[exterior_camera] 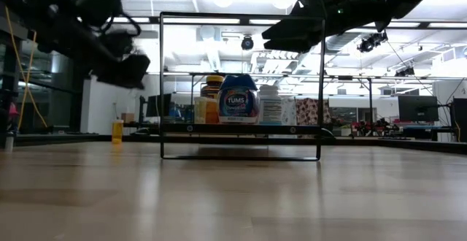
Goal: Pick and place medicine bottles onto shelf by color
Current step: Put the small orange medicine bottle on the shelf
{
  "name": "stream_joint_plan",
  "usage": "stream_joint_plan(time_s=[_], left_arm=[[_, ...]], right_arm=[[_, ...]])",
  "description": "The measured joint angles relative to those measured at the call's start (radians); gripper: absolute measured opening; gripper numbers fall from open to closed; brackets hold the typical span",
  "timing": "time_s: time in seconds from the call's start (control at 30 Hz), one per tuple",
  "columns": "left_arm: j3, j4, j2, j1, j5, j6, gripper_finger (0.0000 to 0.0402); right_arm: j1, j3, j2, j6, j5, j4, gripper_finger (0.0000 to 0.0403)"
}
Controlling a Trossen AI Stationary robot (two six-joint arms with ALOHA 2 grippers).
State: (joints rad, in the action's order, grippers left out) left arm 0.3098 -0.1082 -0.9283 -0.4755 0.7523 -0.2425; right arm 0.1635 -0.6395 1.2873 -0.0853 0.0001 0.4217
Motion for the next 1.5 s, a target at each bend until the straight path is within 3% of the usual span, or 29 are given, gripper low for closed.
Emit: stream_joint_plan(time_s=[0.27,0.87,1.17,1.33,1.5], left_arm=[[-0.006,0.082,-0.037,-0.135,-0.082,-0.033,0.0182],[-0.006,0.045,-0.154,-0.243,-0.139,-0.145,0.0193],[-0.147,-0.277,-0.174,-0.330,-0.243,-0.173,0.0198],[-0.148,-0.277,-0.173,-0.335,-0.239,-0.169,0.0198],[-0.148,-0.212,-0.173,-0.343,-0.127,-0.167,0.0198]], right_arm=[[0.000,0.000,0.000,0.002,0.000,0.001,0.0298],[0.000,0.000,0.000,0.006,0.000,0.001,0.0298],[0.000,0.000,0.000,0.006,0.000,0.001,0.0298],[0.000,0.000,0.000,0.006,0.000,0.000,0.0298],[0.000,0.000,0.000,0.006,0.000,0.001,0.0298]])
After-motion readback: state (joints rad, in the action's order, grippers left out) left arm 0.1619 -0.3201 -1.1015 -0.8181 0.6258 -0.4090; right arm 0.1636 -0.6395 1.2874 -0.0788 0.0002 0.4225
